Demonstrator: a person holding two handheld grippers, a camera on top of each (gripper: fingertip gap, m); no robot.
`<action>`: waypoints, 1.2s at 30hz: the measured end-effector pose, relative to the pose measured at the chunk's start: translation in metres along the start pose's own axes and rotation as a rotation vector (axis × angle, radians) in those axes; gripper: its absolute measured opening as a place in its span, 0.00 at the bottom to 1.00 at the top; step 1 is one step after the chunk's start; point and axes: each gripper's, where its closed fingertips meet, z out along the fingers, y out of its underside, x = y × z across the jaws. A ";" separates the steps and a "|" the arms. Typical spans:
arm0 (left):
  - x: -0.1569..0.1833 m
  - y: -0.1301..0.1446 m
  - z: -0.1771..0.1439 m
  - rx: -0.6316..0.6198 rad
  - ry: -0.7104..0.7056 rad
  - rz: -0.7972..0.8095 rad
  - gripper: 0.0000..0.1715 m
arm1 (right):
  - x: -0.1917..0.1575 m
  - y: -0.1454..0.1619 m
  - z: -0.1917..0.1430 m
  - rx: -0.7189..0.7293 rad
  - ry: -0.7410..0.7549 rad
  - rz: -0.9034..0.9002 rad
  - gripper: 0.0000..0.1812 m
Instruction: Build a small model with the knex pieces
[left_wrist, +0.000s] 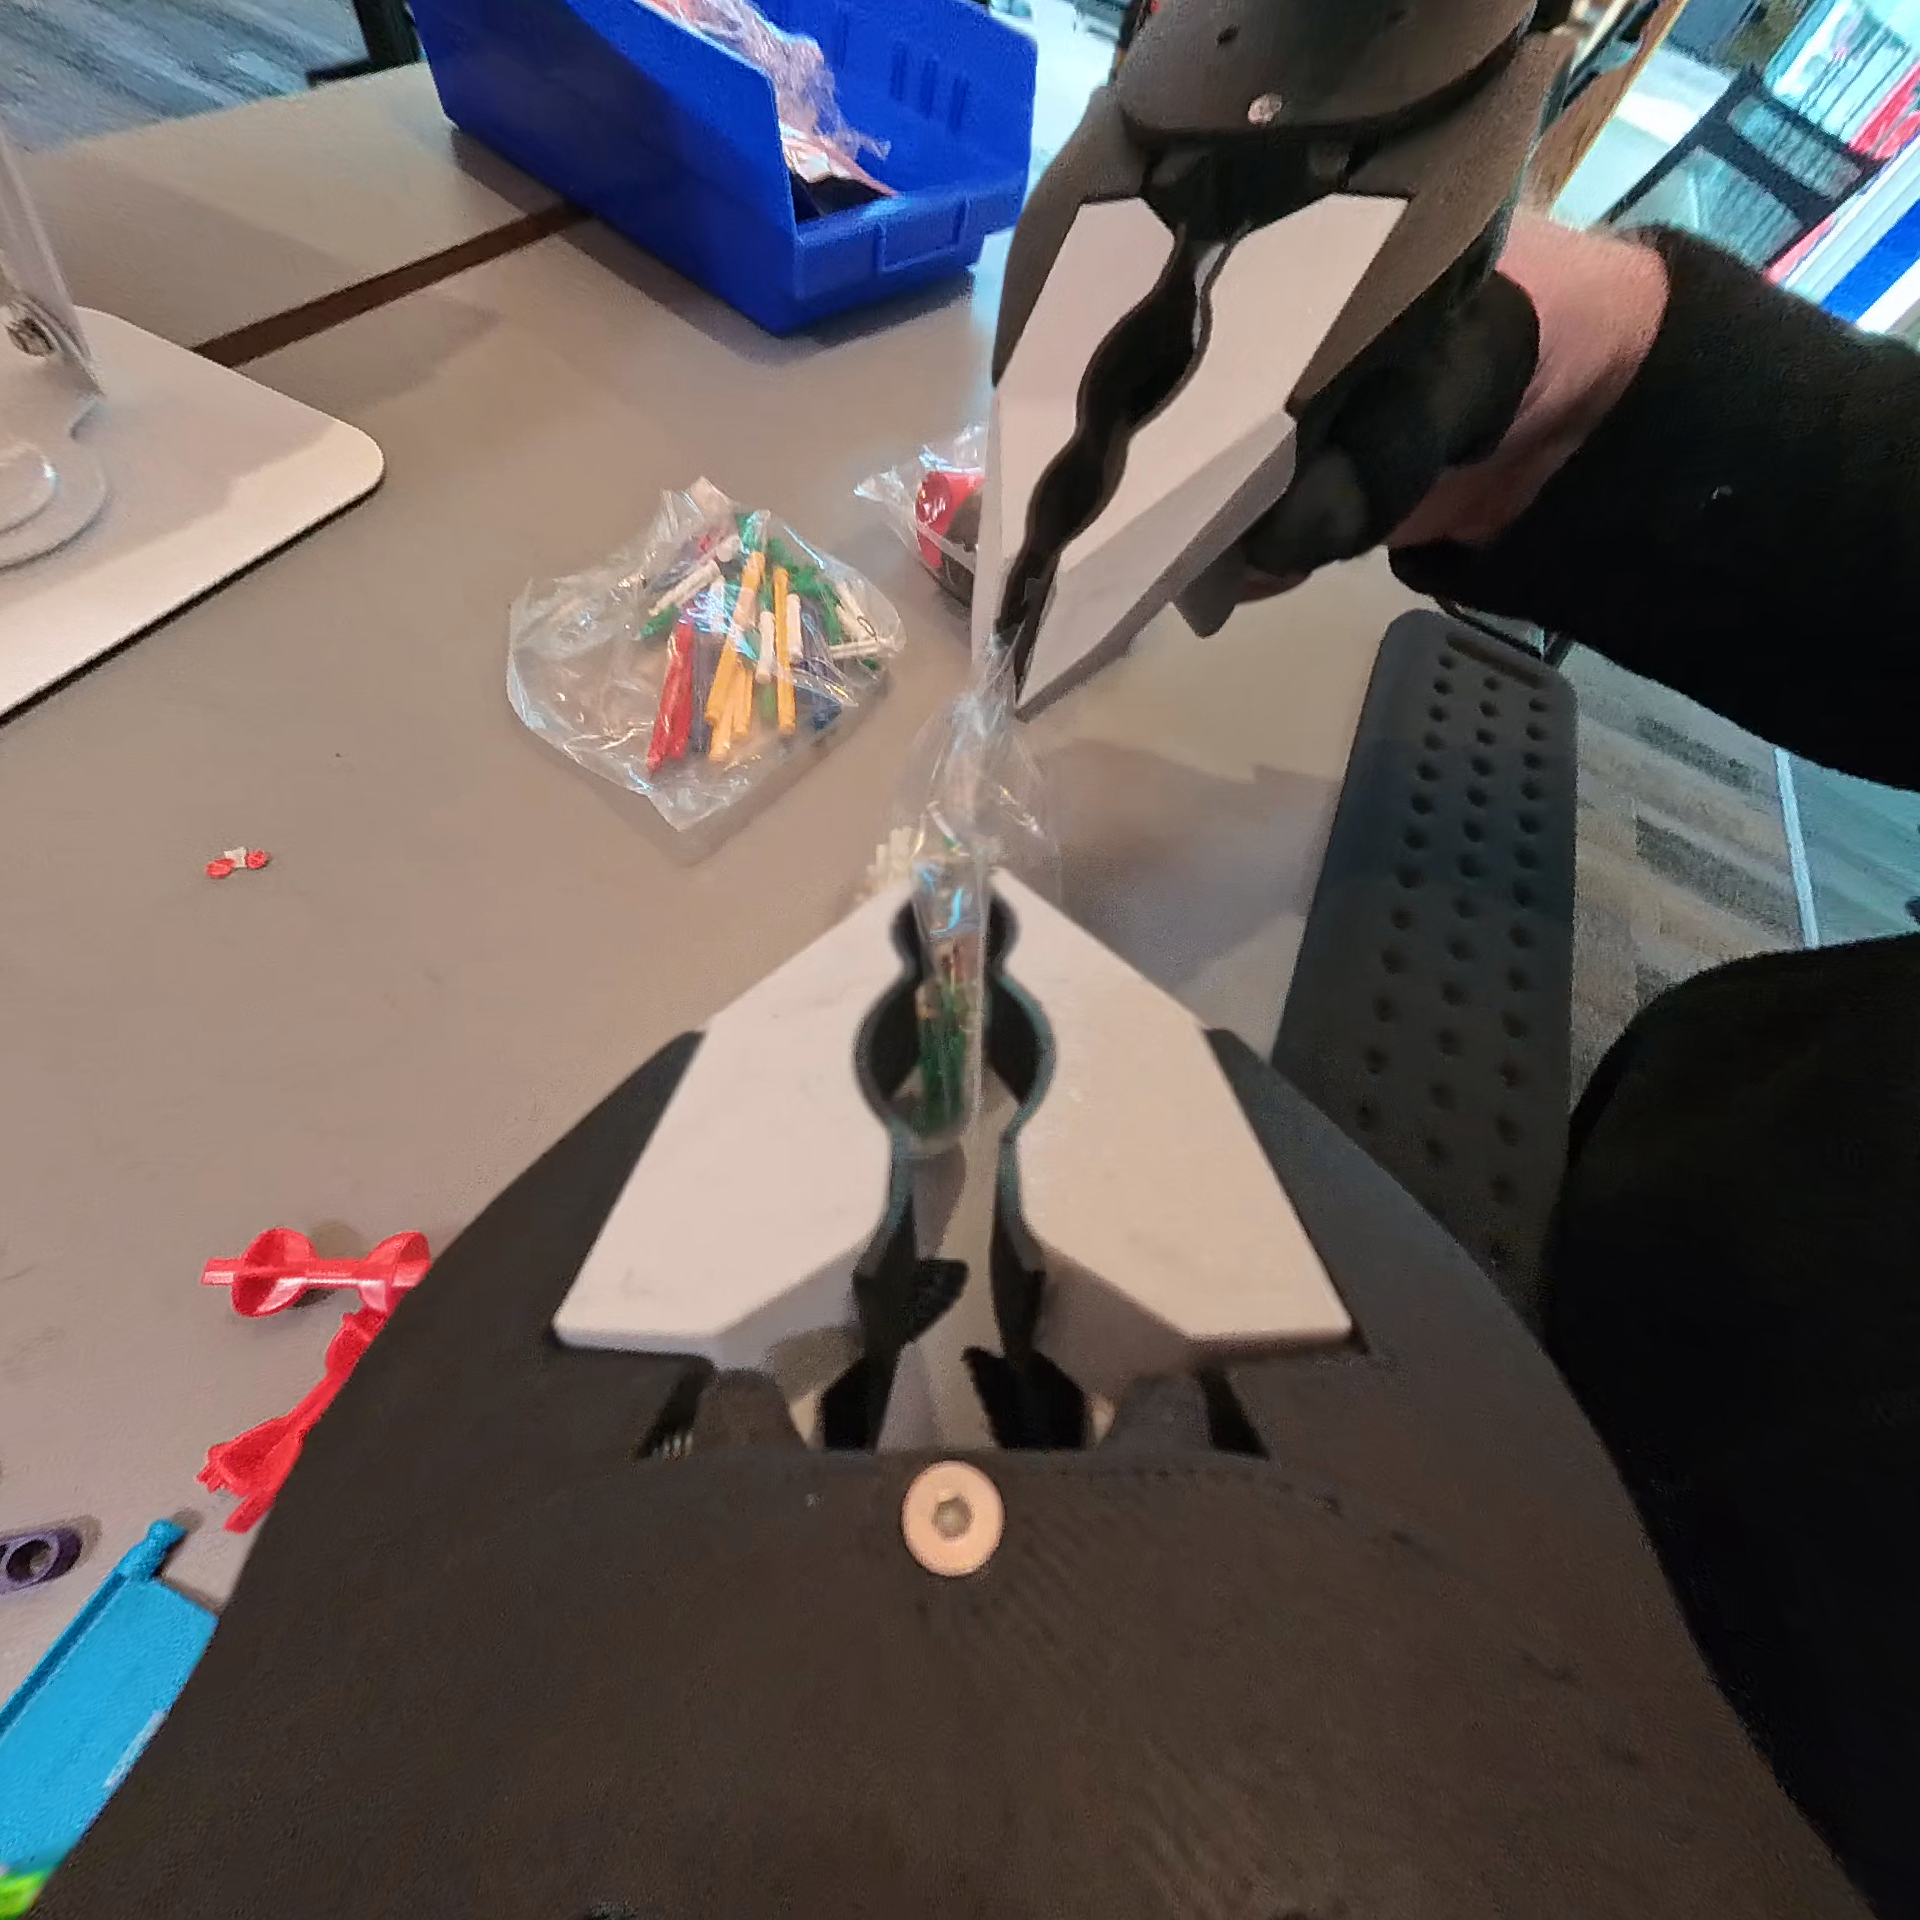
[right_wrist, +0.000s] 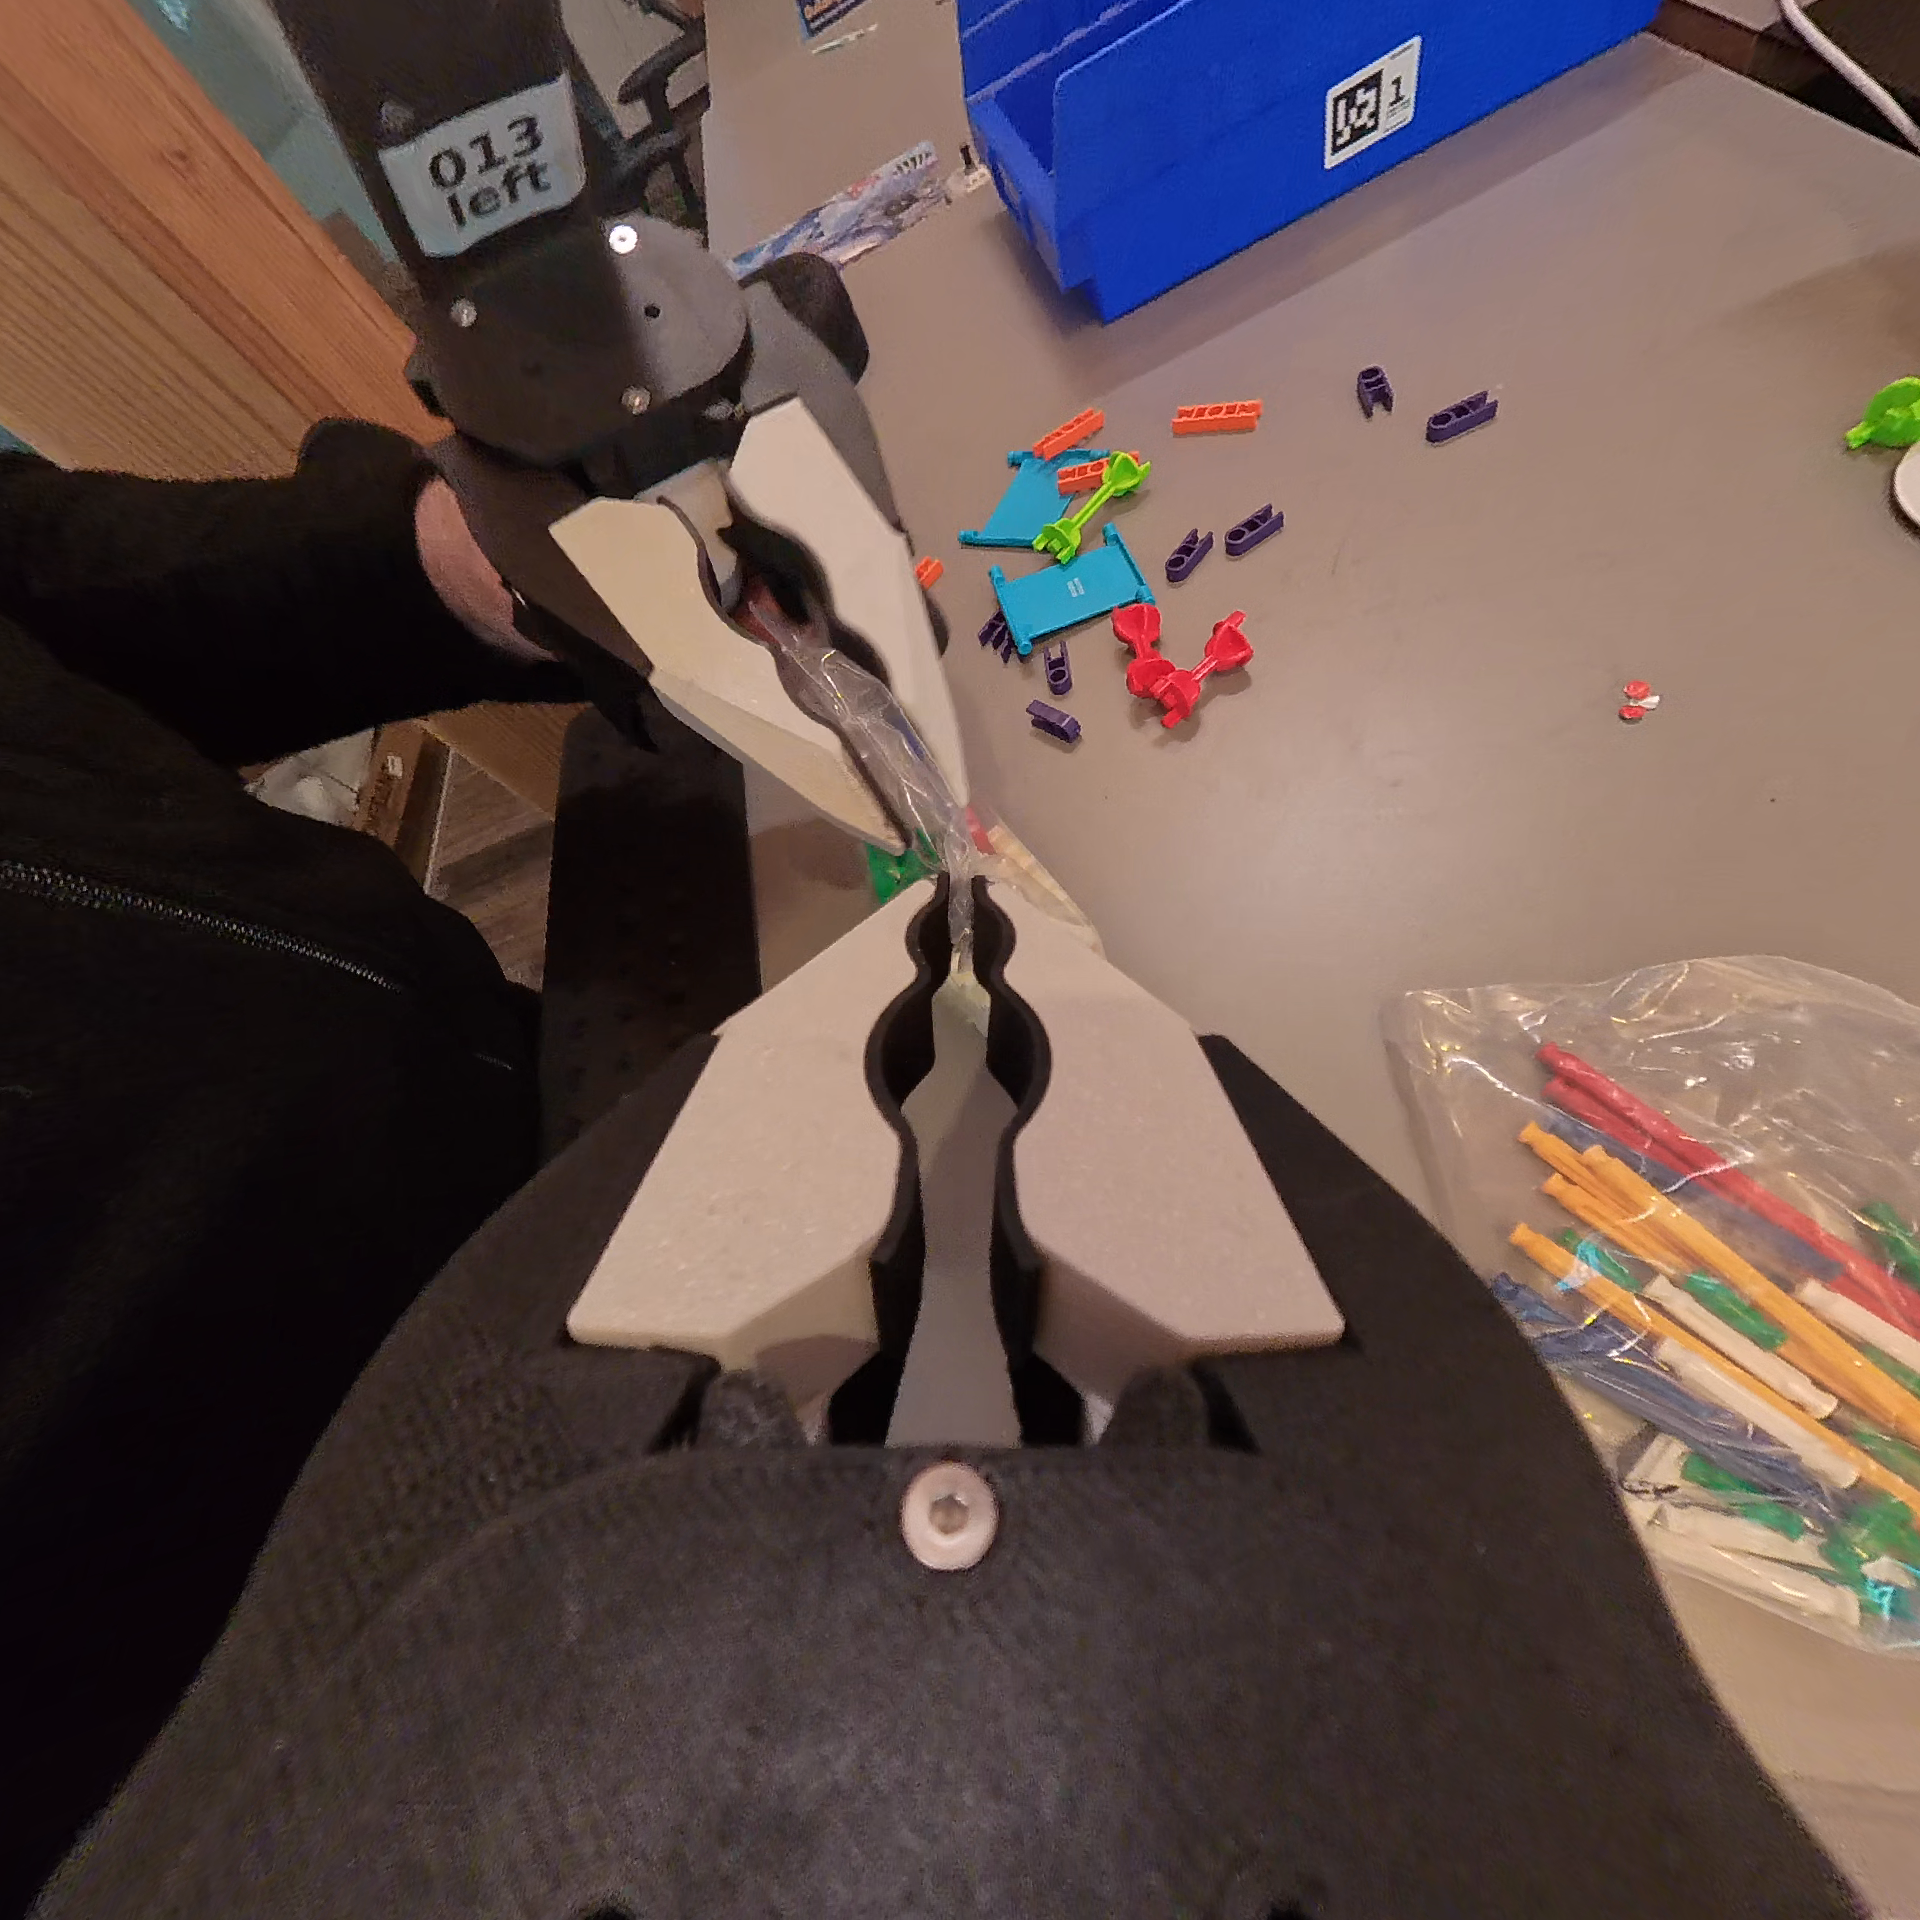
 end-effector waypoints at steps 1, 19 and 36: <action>-0.002 -0.002 0.000 0.021 -0.012 -0.013 0.00 | -0.001 -0.003 -0.001 0.031 -0.015 0.025 0.01; -0.003 -0.023 -0.026 0.219 0.176 -0.342 0.00 | -0.009 -0.012 0.001 0.158 -0.109 0.063 0.00; 0.001 -0.029 -0.014 0.194 0.244 -0.381 0.00 | -0.004 -0.011 -0.010 0.232 -0.247 0.346 0.09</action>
